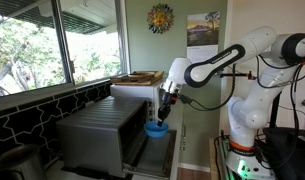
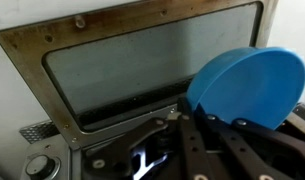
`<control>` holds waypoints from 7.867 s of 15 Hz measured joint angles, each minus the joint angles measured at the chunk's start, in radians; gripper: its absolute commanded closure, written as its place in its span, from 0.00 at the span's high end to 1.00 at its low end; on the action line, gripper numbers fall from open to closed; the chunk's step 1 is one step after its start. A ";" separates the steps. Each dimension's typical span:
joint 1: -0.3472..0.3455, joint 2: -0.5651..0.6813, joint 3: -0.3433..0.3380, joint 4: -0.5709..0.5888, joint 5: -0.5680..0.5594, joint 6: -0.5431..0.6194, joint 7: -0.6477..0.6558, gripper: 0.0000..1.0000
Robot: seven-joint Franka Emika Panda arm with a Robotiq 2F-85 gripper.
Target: Open the toaster oven and put the blue bowl in the oven then close the oven door
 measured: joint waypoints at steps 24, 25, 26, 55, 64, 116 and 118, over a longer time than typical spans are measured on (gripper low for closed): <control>-0.105 0.063 0.082 -0.029 0.079 0.232 0.537 0.04; -0.109 0.063 0.085 -0.028 0.077 0.238 0.548 0.04; -0.111 0.063 0.086 -0.027 0.076 0.247 0.558 0.04; -0.162 0.214 0.127 0.059 -0.049 0.367 0.778 0.95; -0.091 0.214 0.067 0.012 -0.028 0.476 0.670 1.00; -0.263 0.441 -0.541 -0.044 0.576 -0.463 -1.357 1.00; -0.297 0.452 -0.528 -0.043 0.642 -0.509 -1.390 1.00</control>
